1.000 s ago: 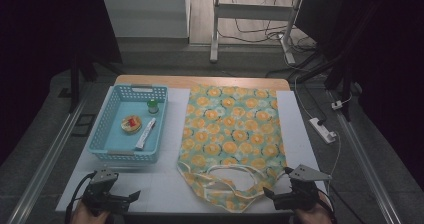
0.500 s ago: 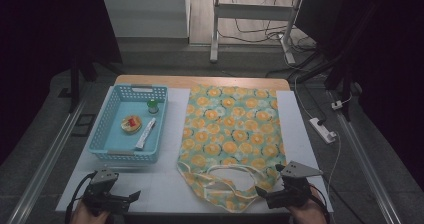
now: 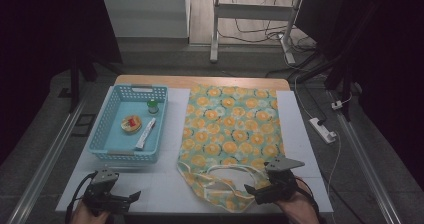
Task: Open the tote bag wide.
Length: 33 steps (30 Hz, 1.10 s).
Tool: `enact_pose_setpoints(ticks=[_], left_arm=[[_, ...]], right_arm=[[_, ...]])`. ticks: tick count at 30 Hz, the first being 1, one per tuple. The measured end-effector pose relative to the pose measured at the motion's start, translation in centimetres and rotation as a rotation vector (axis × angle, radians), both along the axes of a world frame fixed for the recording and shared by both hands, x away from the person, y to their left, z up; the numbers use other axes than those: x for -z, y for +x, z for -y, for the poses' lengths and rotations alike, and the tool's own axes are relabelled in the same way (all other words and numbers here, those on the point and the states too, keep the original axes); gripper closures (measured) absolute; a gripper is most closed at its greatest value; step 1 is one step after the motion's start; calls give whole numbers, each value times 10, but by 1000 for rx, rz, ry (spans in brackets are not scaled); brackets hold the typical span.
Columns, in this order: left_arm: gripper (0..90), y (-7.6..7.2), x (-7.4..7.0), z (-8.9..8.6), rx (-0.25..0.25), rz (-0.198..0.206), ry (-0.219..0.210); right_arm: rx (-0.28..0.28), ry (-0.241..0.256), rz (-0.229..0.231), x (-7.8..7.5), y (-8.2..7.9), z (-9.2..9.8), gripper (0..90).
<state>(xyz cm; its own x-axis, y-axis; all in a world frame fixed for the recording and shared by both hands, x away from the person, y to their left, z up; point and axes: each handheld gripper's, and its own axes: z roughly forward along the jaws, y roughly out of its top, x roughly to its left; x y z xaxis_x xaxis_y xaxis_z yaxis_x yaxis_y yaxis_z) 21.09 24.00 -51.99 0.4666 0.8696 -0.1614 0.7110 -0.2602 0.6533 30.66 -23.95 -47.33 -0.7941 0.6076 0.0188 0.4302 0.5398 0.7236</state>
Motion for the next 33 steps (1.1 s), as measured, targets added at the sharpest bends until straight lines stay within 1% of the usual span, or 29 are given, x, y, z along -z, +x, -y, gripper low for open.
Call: enact_pose_setpoints(ticks=[1,3,6,9,10,11,19,21,24,25,26,27,29,30,33], left_arm=[[0,0,0,0,0,0,0],[0,0,0,0,-1,0,-1],[0,0,0,0,0,0,-1],[0,0,0,0,1,-1,0],[0,1,0,0,3,-2,-1],[0,1,0,0,3,-3,-1],[0,1,0,0,5,-5,-4],[0,1,0,0,7,-5,-5],[0,1,0,0,8,-6,-5],[0,1,0,0,7,-7,-7],[0,1,0,0,8,-7,-7],[0,1,0,0,8,-6,-7],[0,1,0,0,10,-5,-5],[0,1,0,0,11,-5,-5],[0,1,0,1,18,-5,-2]], right_arm=[[-9,-1,-13,0,1,-5,0],[-15,-4,-19,1,2,-7,0],[-31,-26,-21,2,3,-15,0],[-45,-33,-37,5,6,-22,0],[-56,-38,-48,8,7,-28,0],[-56,-38,-48,8,7,-28,0],[-103,-61,-62,14,11,-54,0],[-113,-76,-64,18,12,-59,0],[-112,-106,-66,26,14,-66,0],[-108,-118,-71,29,14,-67,0],[-106,-143,-75,35,15,-70,0],[-106,-143,-75,35,15,-70,0],[-107,-163,-79,39,16,-71,4],[-115,-168,-78,41,16,-71,42],[-137,-161,-89,42,15,-71,151]])
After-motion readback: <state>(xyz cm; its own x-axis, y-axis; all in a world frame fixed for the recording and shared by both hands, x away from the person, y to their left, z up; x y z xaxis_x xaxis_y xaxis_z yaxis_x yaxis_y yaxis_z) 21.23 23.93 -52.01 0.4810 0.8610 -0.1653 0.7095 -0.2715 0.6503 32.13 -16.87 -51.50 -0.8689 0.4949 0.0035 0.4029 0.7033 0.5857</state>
